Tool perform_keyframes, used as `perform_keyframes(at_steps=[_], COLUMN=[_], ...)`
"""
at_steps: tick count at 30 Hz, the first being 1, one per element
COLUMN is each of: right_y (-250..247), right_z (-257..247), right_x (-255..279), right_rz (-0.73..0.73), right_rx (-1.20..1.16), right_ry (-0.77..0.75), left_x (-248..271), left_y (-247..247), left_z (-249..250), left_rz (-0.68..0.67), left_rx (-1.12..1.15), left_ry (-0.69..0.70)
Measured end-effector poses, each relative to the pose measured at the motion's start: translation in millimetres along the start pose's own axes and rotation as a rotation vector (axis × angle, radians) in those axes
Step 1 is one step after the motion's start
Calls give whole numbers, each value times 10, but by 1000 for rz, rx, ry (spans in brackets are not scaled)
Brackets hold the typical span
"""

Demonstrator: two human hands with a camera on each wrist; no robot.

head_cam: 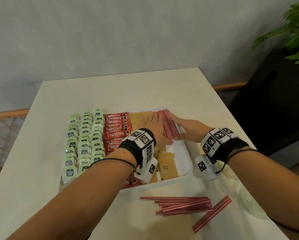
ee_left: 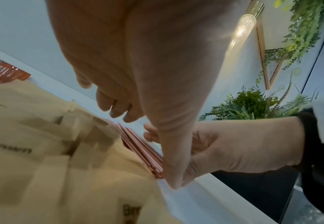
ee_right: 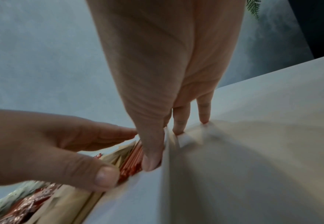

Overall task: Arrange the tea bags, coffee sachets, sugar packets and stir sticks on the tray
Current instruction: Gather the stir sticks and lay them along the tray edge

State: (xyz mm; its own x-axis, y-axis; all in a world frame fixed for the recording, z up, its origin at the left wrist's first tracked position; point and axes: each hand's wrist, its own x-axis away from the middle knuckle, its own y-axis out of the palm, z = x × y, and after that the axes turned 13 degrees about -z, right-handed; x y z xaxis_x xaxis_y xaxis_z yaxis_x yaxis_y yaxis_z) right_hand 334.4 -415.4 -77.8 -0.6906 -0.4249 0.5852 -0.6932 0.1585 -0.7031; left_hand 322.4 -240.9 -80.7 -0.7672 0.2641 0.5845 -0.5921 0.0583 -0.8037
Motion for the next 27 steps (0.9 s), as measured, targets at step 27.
perform_keyframes(at_steps=[27], right_y=[-26], right_z=[-142], right_x=[57], right_rz=[-7], right_rx=[37], right_ry=[-36], left_x=[-58], left_y=[-103], left_z=[-35], left_rz=[-29], left_rx=[-68], left_ry=[32])
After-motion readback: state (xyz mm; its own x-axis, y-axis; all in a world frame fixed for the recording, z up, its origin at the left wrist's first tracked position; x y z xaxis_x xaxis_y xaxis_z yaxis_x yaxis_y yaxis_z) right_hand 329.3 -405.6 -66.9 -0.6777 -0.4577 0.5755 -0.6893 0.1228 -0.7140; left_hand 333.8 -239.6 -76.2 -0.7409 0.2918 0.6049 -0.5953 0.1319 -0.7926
